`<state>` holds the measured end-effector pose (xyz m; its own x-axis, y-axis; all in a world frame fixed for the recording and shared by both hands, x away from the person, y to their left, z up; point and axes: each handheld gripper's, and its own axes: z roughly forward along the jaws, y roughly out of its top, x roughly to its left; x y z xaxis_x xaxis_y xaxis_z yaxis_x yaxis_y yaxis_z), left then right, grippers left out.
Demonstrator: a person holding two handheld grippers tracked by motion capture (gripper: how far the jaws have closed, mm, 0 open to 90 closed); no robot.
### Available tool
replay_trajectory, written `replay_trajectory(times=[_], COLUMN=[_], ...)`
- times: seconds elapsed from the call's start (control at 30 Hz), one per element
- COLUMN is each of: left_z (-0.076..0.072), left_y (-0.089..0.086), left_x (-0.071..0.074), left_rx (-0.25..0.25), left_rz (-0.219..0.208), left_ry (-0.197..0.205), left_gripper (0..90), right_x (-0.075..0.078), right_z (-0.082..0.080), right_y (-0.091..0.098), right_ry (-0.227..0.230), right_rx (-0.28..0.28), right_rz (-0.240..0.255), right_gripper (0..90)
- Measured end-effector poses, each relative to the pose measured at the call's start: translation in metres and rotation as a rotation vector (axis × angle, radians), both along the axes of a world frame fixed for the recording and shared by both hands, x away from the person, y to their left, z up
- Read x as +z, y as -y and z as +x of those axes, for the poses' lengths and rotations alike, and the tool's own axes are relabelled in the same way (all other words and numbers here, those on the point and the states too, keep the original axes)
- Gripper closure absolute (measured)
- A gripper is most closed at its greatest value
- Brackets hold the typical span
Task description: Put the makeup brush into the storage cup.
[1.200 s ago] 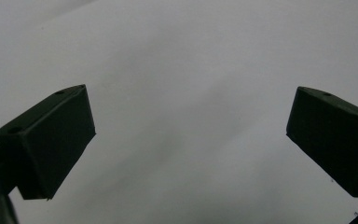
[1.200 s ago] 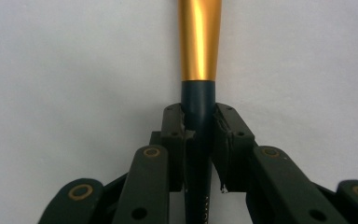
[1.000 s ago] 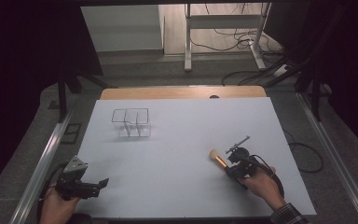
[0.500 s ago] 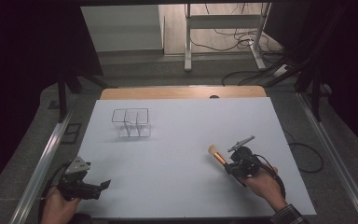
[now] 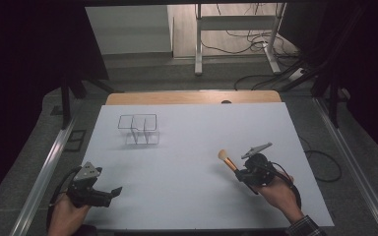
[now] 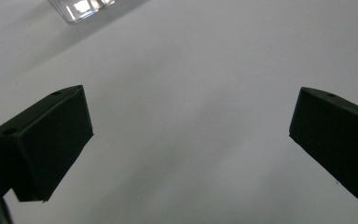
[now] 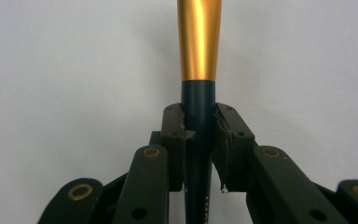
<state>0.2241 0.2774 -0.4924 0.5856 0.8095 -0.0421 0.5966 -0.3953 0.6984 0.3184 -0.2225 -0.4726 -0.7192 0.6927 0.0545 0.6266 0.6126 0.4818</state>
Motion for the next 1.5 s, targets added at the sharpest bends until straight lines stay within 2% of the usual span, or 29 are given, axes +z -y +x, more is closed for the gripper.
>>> replay_trajectory(times=[0.3,0.47,0.53,0.67,0.97,1.17,1.5], left_z=[0.009,0.012,0.013,0.017,0.026,0.034,0.046], left_y=[0.004,0.011,0.015,0.020,0.042,0.055,0.069], left_x=[0.003,0.009,0.011,0.013,0.014,0.014,0.017], left_rx=[0.003,-0.023,-0.028,-0.039,-0.094,-0.081,-0.062], left_rz=[-0.058,-0.138,-0.145,-0.158,-0.149,-0.185,-0.225], left_ry=[0.021,0.035,0.045,0.040,0.021,-0.010,-0.005], left_gripper=[0.0,0.0,0.0,0.0,0.0,0.0,0.0], right_x=[0.006,0.007,0.008,0.011,0.015,0.018,0.022], right_z=[0.000,-0.001,-0.001,-0.001,-0.004,-0.005,-0.007], right_y=[0.000,-0.003,-0.004,-0.005,-0.013,-0.015,-0.023], right_ry=[0.028,0.033,0.039,0.050,0.074,0.087,0.112], right_rx=[0.012,0.021,0.022,0.021,0.043,0.043,0.053], right_rz=[0.056,0.067,0.079,0.101,0.127,0.156,0.184], right_gripper=[74.8,74.8,74.8,74.8,74.8,74.8,74.7])
